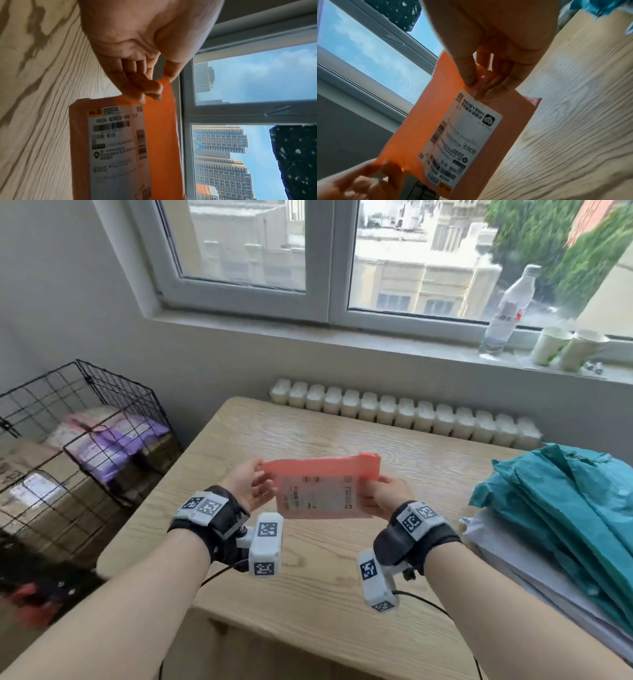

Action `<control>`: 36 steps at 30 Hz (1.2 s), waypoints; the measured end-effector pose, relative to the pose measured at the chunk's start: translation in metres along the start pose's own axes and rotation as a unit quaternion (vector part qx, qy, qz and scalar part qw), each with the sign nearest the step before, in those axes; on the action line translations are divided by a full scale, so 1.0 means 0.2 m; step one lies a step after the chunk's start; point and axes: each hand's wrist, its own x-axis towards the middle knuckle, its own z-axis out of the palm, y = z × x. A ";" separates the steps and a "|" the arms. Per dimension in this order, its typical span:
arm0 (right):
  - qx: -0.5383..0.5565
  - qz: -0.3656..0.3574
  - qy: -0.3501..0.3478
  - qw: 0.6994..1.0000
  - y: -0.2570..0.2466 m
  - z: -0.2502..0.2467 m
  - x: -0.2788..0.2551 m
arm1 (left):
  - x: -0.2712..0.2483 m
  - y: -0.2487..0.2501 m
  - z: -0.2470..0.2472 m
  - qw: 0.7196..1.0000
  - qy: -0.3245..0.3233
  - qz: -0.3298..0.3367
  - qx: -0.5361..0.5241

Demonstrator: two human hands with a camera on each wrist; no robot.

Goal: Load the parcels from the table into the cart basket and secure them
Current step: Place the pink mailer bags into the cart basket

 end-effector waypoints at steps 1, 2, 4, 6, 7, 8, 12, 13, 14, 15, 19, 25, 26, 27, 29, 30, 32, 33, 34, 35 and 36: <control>0.002 0.008 0.002 1.000 -0.02 0.05 0.00 | -0.01 0.02 -0.05 1.000 0.011 0.013 -0.009; 0.008 0.017 0.003 1.000 -0.03 0.10 0.00 | 0.00 0.03 -0.11 0.999 0.024 0.024 -0.015; 0.025 0.034 0.005 0.999 -0.07 0.21 -0.01 | -0.01 0.06 -0.21 0.998 0.049 0.042 -0.025; 0.044 0.048 0.003 0.998 -0.10 0.32 -0.02 | 0.00 0.09 -0.33 0.995 0.078 0.057 -0.026; 0.051 0.051 0.000 0.997 -0.11 0.38 -0.02 | 0.00 0.09 -0.39 0.993 0.095 0.066 -0.020; 0.055 0.053 -0.004 0.997 -0.12 0.44 -0.03 | 0.01 0.10 -0.45 0.991 0.109 0.074 -0.016; 0.063 0.091 -0.036 0.993 -0.18 0.70 -0.07 | -0.01 0.10 -0.68 0.993 0.092 0.074 -0.022; 0.065 0.108 -0.048 0.991 -0.19 0.77 -0.09 | -0.03 0.11 -0.73 0.994 0.073 0.074 -0.020; 0.064 0.120 -0.061 0.989 -0.21 0.84 -0.11 | -0.05 0.11 -0.79 0.995 0.053 0.079 -0.017; 0.062 0.125 -0.074 0.987 -0.22 0.91 -0.13 | -0.06 0.12 -0.84 0.995 0.036 0.087 -0.015; 0.050 0.132 -0.114 0.983 -0.23 1.23 -0.18 | -0.10 0.16 -1.09 0.991 0.033 0.119 -0.056; 0.077 0.116 -0.174 0.975 -0.19 1.72 -0.27 | -0.16 0.23 -1.48 0.984 0.057 0.132 -0.110; 0.075 0.120 -0.187 0.972 -0.19 1.80 -0.30 | -0.17 0.24 -1.53 0.983 0.061 0.133 -0.114; 0.069 0.130 -0.195 0.970 -0.18 1.88 -0.33 | -0.17 0.25 -1.58 0.981 0.071 0.136 -0.120; 0.039 0.140 -0.210 0.967 -0.19 2.00 -0.37 | -0.17 0.27 -1.68 0.974 0.099 0.147 -0.140; 0.023 0.136 -0.219 0.966 -0.19 2.05 -0.38 | -0.16 0.28 -1.72 0.970 0.115 0.157 -0.147; -0.007 0.116 -0.229 0.967 -0.21 2.14 -0.40 | -0.15 0.33 -1.81 0.964 0.137 0.170 -0.154; -0.019 0.104 -0.229 0.968 -0.22 2.17 -0.39 | -0.14 0.36 -1.85 0.962 0.141 0.173 -0.155; -0.028 0.090 -0.225 0.970 -0.23 2.21 -0.37 | -0.12 0.39 -1.89 0.962 0.143 0.176 -0.154; -0.030 0.077 -0.223 0.971 -0.24 2.24 -0.34 | -0.10 0.42 -1.92 0.961 0.146 0.181 -0.151; -0.028 0.066 -0.221 0.973 -0.26 2.27 -0.32 | -0.08 0.46 -1.96 0.960 0.151 0.185 -0.147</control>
